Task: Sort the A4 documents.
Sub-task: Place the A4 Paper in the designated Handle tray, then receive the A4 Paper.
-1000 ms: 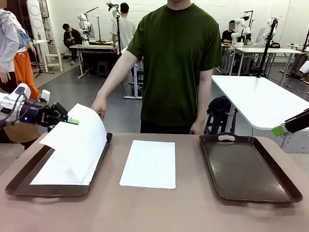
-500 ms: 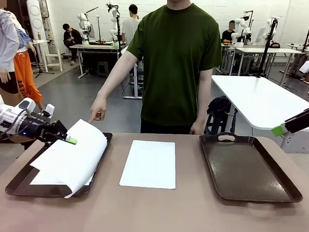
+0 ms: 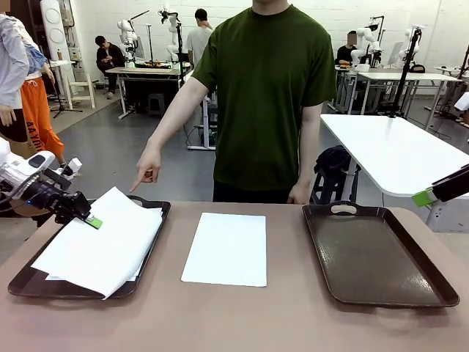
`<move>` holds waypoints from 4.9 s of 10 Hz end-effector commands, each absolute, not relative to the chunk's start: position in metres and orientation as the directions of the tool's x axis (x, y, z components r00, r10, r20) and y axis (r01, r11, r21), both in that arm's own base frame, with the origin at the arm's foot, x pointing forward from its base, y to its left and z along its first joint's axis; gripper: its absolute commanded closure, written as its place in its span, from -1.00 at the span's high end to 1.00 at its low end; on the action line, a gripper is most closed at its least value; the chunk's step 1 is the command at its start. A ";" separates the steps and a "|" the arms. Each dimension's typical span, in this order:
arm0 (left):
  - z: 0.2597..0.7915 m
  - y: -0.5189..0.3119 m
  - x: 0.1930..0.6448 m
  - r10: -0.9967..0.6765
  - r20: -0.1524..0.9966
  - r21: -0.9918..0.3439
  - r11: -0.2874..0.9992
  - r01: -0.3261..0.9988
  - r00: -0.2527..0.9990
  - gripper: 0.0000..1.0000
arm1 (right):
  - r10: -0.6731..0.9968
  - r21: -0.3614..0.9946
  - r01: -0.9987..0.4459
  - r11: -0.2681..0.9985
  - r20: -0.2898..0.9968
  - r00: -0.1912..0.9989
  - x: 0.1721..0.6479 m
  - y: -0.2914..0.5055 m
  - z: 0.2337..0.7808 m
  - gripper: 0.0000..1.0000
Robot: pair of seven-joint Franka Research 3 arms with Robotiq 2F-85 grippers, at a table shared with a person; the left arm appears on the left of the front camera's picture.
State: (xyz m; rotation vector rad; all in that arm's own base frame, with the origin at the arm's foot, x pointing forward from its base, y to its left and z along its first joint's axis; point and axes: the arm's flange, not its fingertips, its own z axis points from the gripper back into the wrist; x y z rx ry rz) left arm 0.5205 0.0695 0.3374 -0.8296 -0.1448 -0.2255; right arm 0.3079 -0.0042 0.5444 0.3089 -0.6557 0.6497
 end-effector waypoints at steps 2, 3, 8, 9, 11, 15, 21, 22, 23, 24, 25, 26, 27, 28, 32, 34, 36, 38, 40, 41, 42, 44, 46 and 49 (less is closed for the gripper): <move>0.325 0.074 0.538 -0.114 0.292 -0.641 0.714 0.282 0.950 -0.98 | 0.454 0.081 -0.653 0.753 0.655 0.604 0.309 -0.004 0.543 1.00; 0.325 0.080 0.542 -0.106 0.313 -0.604 0.744 0.284 0.944 -0.98 | 0.454 0.081 -0.653 0.753 0.655 0.604 0.309 -0.004 0.543 1.00; 0.327 0.094 0.537 -0.058 0.299 -0.567 0.792 0.226 0.952 -0.98 | 0.454 0.081 -0.653 0.753 0.655 0.604 0.309 -0.004 0.543 1.00; 0.324 0.093 0.534 -0.048 0.280 -0.570 0.796 0.206 0.959 -0.98 | 0.454 0.081 -0.653 0.753 0.655 0.604 0.309 -0.004 0.543 1.00; 0.323 0.095 0.533 -0.027 0.264 -0.587 0.788 0.183 0.964 -0.58 | 0.454 0.081 -0.653 0.753 0.655 0.604 0.309 -0.004 0.543 1.00; 0.330 0.094 0.538 -0.062 0.258 -0.558 0.805 0.201 0.964 -0.34 | 0.454 0.081 -0.653 0.753 0.655 0.604 0.309 -0.004 0.543 1.00; 0.347 0.099 0.552 -0.176 0.256 -0.476 0.833 0.283 0.950 0.86 | 0.454 0.081 -0.653 0.753 0.655 0.604 0.309 -0.004 0.543 1.00; 0.351 0.100 0.554 -0.184 0.258 -0.469 0.834 0.290 0.948 1.00 | 0.454 0.081 -0.653 0.753 0.655 0.604 0.309 -0.004 0.543 1.00; 0.354 0.101 0.556 -0.186 0.263 -0.466 0.834 0.294 0.947 1.00 | 0.454 0.081 -0.653 0.753 0.655 0.604 0.309 -0.004 0.543 1.00; 0.357 0.103 0.556 -0.174 0.271 -0.472 0.833 0.289 0.947 1.00 | 0.454 0.081 -0.653 0.753 0.655 0.604 0.309 -0.004 0.543 1.00; 0.362 0.107 0.555 -0.165 0.280 -0.469 0.836 0.285 0.946 1.00 | 0.454 0.081 -0.653 0.753 0.655 0.604 0.309 -0.004 0.543 1.00; 0.366 0.108 0.553 -0.140 0.285 -0.491 0.828 0.270 0.948 1.00 | 0.454 0.081 -0.653 0.753 0.655 0.604 0.309 -0.004 0.543 1.00; 0.354 0.103 0.557 -0.181 0.293 -0.463 0.832 0.305 0.939 1.00 | 0.454 0.081 -0.653 0.753 0.655 0.604 0.309 -0.004 0.543 1.00; 0.354 0.103 0.557 -0.181 0.293 -0.463 0.832 0.305 0.939 1.00 | 0.454 0.081 -0.653 0.753 0.655 0.604 0.309 -0.004 0.543 1.00; 0.354 0.103 0.557 -0.181 0.293 -0.463 0.832 0.305 0.939 1.00 | 0.454 0.081 -0.653 0.753 0.655 0.604 0.309 -0.004 0.543 1.00; 0.354 0.103 0.557 -0.181 0.293 -0.463 0.832 0.305 0.939 1.00 | 0.454 0.081 -0.653 0.753 0.655 0.604 0.309 -0.004 0.543 1.00; 0.354 0.103 0.557 -0.181 0.293 -0.463 0.832 0.305 0.939 1.00 | 0.454 0.081 -0.653 0.753 0.655 0.604 0.309 -0.004 0.543 1.00; 0.354 0.103 0.557 -0.181 0.293 -0.463 0.832 0.305 0.939 1.00 | 0.454 0.081 -0.653 0.753 0.655 0.604 0.309 -0.004 0.543 1.00; 0.392 0.074 0.566 -0.227 0.451 -0.479 0.755 0.448 0.863 1.00 | 0.454 0.081 -0.653 0.753 0.655 0.604 0.309 -0.004 0.543 1.00; 0.430 0.053 0.569 -0.231 0.588 -0.481 0.670 0.565 0.775 1.00 | 0.454 0.081 -0.653 0.753 0.655 0.604 0.309 -0.004 0.543 1.00; 0.462 0.042 0.567 -0.176 0.668 -0.501 0.611 0.613 0.723 1.00 | 0.454 0.081 -0.653 0.753 0.655 0.604 0.309 -0.004 0.543 1.00; 0.504 0.039 0.558 -0.140 0.765 -0.486 0.516 0.705 0.629 1.00 | 0.454 0.081 -0.653 0.753 0.655 0.604 0.309 -0.004 0.543 1.00; 0.527 0.033 0.548 -0.216 0.827 -0.420 0.375 0.826 0.519 1.00 | 0.454 0.081 -0.653 0.753 0.655 0.604 0.309 -0.004 0.543 1.00; 0.552 0.023 0.546 -0.351 0.870 -0.265 0.260 0.929 0.346 1.00 | 0.454 0.081 -0.653 0.753 0.655 0.604 0.309 -0.004 0.543 1.00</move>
